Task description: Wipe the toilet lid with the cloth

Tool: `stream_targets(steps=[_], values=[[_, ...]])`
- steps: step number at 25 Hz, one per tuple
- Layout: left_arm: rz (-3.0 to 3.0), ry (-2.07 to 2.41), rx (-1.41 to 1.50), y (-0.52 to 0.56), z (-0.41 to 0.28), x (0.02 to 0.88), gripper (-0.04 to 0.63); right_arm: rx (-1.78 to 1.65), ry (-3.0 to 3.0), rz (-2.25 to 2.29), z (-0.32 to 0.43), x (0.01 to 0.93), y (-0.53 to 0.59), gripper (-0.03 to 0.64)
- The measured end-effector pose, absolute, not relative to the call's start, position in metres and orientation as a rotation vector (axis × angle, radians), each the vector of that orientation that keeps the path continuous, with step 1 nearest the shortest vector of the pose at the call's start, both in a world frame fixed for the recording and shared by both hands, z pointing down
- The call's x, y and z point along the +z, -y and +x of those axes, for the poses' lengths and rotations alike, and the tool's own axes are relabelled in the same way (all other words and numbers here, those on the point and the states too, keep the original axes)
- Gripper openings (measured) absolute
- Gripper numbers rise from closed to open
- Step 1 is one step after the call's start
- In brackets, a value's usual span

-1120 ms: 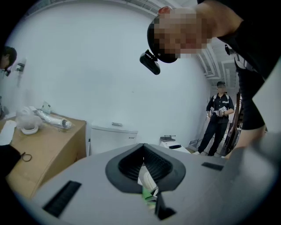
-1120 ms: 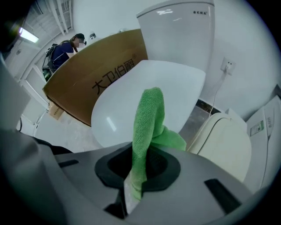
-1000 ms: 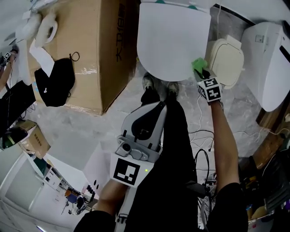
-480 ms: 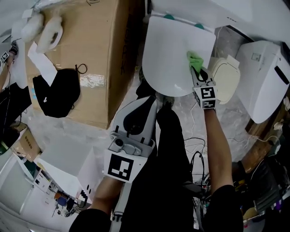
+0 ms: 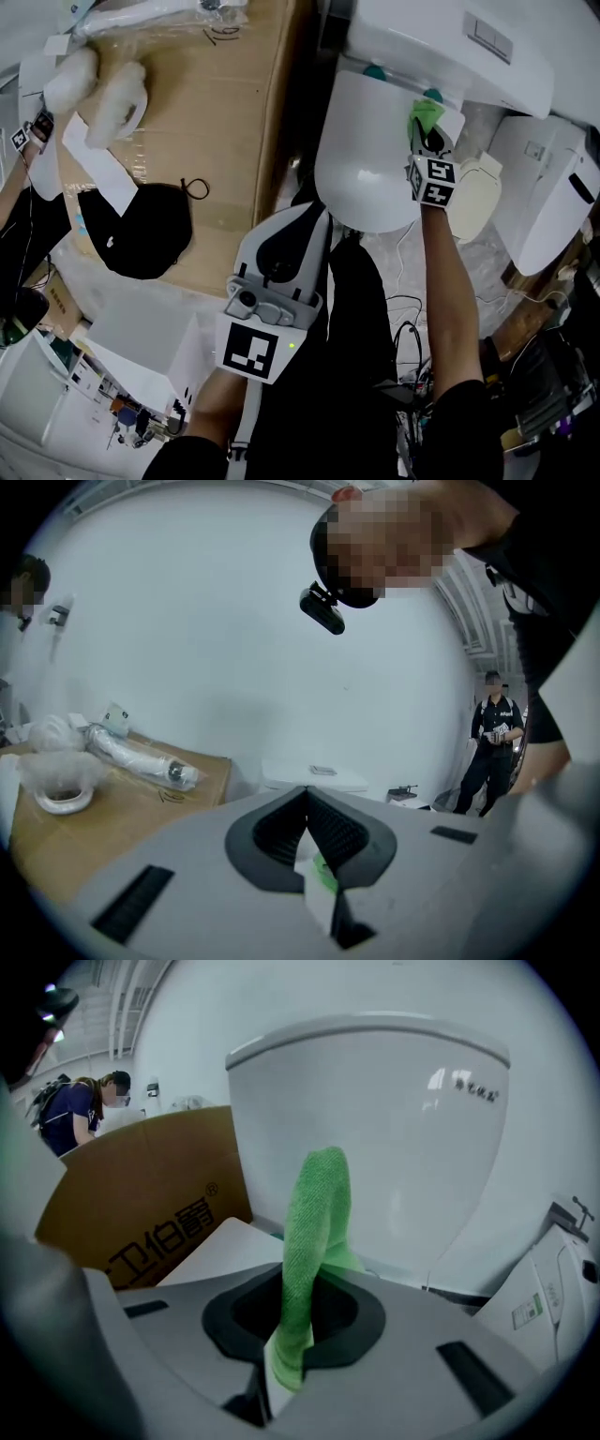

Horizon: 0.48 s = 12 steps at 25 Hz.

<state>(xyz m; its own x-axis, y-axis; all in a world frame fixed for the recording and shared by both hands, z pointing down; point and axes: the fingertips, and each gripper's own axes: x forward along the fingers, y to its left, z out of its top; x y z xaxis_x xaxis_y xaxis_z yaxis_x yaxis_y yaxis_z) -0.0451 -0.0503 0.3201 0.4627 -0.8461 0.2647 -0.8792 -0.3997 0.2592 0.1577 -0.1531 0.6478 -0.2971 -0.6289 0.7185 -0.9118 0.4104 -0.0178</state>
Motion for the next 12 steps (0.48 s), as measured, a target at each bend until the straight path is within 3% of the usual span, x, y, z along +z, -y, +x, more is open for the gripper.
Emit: stream_targets(steps=[12], values=[[2.323, 1.439, 0.113, 0.100, -0.083, 0.335, 0.006, 0.687, 1.897, 1.246, 0.131, 0.705, 0.168, 0.051]])
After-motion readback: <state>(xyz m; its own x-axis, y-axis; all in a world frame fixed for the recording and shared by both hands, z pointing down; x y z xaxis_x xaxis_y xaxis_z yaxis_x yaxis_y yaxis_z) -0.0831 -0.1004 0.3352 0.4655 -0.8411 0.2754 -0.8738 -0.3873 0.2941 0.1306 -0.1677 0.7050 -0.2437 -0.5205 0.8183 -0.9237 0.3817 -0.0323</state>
